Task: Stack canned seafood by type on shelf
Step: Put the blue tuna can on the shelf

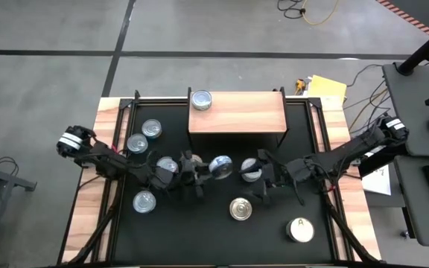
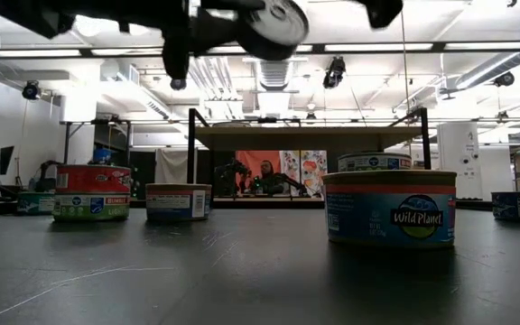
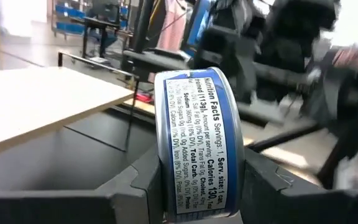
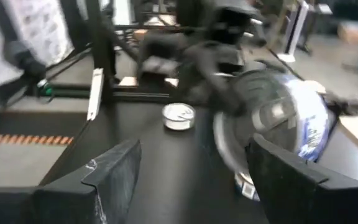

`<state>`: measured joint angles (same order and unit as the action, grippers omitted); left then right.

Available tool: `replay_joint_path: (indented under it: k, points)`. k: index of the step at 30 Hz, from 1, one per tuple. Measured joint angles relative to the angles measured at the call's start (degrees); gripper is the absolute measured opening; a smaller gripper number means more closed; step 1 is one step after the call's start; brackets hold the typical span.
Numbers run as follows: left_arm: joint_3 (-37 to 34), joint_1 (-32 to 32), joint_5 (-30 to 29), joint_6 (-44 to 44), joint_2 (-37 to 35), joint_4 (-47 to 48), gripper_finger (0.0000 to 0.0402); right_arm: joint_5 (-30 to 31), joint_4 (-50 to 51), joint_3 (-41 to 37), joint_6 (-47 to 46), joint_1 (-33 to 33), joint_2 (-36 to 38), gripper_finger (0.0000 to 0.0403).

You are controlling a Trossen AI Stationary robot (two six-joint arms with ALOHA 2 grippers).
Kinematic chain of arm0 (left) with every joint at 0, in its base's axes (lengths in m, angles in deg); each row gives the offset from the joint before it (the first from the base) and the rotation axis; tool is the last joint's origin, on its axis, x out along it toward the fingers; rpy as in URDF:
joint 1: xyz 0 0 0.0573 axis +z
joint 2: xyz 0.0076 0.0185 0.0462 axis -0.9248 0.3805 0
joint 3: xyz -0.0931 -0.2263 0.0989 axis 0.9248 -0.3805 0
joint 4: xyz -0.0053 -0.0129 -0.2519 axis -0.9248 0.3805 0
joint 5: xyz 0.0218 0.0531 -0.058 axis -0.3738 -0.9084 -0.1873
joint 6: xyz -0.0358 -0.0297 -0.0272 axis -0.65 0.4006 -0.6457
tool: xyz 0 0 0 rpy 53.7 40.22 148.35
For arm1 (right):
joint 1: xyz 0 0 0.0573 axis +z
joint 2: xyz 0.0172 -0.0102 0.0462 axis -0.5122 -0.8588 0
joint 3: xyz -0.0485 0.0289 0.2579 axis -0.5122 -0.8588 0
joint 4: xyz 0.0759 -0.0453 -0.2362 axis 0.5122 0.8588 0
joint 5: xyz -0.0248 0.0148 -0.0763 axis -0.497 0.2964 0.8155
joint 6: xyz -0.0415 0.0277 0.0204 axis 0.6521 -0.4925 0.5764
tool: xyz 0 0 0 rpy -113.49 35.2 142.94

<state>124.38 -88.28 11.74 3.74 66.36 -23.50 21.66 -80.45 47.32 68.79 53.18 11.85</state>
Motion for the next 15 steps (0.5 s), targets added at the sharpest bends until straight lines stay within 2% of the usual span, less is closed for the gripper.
replay_joint_path:
  k: [2,7,11,15]
  points:
    - [-0.04,0.39,1.10,-6.21,-2.62,2.08,0.0126,1.51,-0.13,0.07,4.60,1.92,0.13,0.0266]
    - [-0.04,4.31,12.22,-22.47,-8.91,10.00,0.0126,9.36,-0.29,1.82,22.41,7.15,-0.90,0.0243]
    - [-0.09,6.63,20.58,-32.51,-9.87,10.52,0.0126,17.76,-0.62,3.62,39.44,10.75,-3.08,0.0234]
    - [-0.09,7.17,22.76,-41.30,-9.92,10.15,0.0126,28.07,-2.45,5.54,52.74,12.22,-6.62,0.0236]
